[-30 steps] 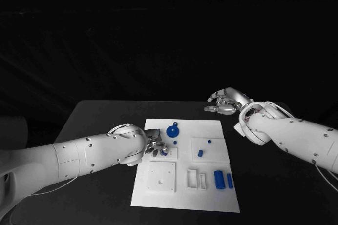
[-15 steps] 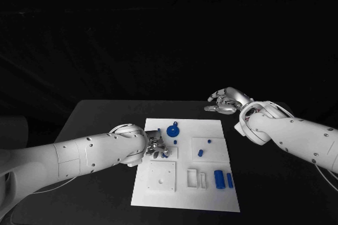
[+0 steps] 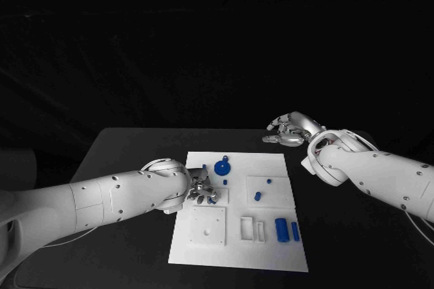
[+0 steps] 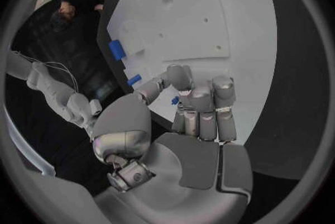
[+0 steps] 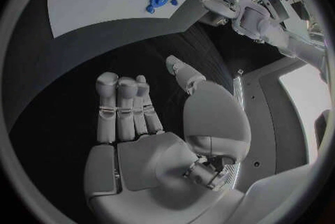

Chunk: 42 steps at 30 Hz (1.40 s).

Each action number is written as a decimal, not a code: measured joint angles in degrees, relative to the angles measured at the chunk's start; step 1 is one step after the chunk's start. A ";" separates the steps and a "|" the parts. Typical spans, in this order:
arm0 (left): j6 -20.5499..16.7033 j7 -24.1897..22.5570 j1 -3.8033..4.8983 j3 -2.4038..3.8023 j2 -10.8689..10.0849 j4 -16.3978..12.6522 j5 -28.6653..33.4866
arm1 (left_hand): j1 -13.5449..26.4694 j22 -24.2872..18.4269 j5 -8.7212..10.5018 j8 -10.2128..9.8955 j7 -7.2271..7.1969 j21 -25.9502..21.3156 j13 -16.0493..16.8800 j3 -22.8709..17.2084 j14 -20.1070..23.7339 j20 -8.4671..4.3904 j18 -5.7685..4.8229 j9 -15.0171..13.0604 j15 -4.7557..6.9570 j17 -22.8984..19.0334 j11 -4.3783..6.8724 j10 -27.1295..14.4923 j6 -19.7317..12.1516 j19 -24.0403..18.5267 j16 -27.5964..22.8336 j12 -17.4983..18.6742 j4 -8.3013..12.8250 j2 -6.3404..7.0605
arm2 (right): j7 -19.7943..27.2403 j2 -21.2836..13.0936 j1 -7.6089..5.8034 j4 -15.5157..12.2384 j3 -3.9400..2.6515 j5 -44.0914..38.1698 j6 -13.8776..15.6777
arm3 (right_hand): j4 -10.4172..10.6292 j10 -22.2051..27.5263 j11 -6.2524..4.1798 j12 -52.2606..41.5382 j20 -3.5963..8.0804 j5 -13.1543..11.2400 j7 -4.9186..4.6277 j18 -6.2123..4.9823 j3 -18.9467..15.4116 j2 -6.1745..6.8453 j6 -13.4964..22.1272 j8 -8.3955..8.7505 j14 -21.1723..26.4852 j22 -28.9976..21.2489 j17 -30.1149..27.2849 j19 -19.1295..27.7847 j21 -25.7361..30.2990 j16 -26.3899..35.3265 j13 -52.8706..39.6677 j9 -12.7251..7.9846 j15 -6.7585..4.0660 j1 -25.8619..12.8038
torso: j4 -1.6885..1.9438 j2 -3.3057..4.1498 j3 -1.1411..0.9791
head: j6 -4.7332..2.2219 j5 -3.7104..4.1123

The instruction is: Assemble the parts on the task board

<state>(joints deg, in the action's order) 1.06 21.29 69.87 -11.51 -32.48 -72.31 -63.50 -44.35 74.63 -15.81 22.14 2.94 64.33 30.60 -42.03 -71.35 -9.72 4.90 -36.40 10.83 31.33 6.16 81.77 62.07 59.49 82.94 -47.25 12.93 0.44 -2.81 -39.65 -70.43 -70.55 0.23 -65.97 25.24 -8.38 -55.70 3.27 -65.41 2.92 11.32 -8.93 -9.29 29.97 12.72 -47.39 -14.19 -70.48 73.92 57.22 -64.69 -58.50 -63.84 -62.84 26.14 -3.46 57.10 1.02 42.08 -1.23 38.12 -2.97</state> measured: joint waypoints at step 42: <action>-16.11 -0.98 -2.01 -0.45 -1.32 -0.60 2.88 | 2.93 0.24 0.55 0.76 0.00 0.67 0.47 0.21 -0.06 -0.41 0.35 -0.49 0.08 -0.59 0.25 0.01 0.00 0.83 0.72 -1.37 -0.08 -2.93 | 0.03 -0.63 0.02 -0.14 0.00 0.03 0.00 | 0.16 0.00 0.00 -0.23 0.12 0.72 -0.14 0.01 -0.16 -0.22 -0.02 0.00 -0.14 0.10 -0.04 -0.32 0.00 0.00 0.25 0.00 -0.14 -0.22 | -0.07 -0.02 -0.03 | 0.31 0.01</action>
<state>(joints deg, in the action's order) -15.05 20.31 67.87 -11.96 -33.80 -72.91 -60.63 -41.42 74.87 -15.26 22.90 2.94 65.01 31.07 -41.82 -71.41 -10.13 5.24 -36.88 10.91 30.74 6.42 81.77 62.07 60.33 83.66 -48.62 12.85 -2.49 -2.78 -40.28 -70.42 -70.69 0.24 -65.93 25.24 -8.21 -55.70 3.27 -65.63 3.04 12.04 -9.06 -9.29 29.81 12.50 -47.41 -14.19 -70.62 74.02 57.18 -65.01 -58.50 -63.84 -62.58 26.14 -3.60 56.88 0.94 42.06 -1.26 38.43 -2.96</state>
